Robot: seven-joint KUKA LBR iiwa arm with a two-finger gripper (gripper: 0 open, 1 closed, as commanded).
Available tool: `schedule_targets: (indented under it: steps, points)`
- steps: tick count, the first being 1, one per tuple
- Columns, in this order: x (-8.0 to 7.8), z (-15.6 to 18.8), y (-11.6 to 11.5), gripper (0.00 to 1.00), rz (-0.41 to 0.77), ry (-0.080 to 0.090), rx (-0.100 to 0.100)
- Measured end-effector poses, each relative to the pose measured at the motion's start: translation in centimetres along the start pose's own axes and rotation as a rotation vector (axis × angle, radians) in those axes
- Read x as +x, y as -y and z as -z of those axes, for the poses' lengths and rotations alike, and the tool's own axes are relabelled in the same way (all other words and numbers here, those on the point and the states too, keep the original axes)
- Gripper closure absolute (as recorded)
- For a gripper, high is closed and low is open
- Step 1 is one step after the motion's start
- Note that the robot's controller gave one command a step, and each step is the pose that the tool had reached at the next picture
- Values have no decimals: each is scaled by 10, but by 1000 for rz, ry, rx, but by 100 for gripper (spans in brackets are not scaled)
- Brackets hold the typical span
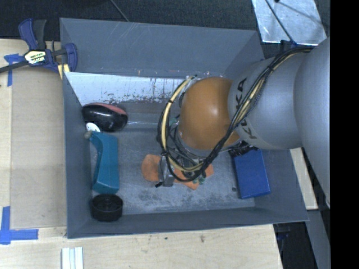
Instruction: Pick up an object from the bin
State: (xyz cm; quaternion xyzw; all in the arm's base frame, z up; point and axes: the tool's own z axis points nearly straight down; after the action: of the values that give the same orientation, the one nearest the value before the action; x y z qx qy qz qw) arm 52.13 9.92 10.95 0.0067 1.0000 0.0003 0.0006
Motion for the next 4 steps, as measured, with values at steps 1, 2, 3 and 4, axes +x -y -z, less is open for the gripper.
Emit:
schedule_targets:
  steps: [1, 2, 3, 4]
  points:
    - [0, 0, 0, 100, 0, 0, 0]
    - [-3, 2, 0, 100, 0, -4, 0]
    - [2, 56, 23, 100, 145, -2, 1]
    - [0, 83, 25, 0, 126, 1, 0]
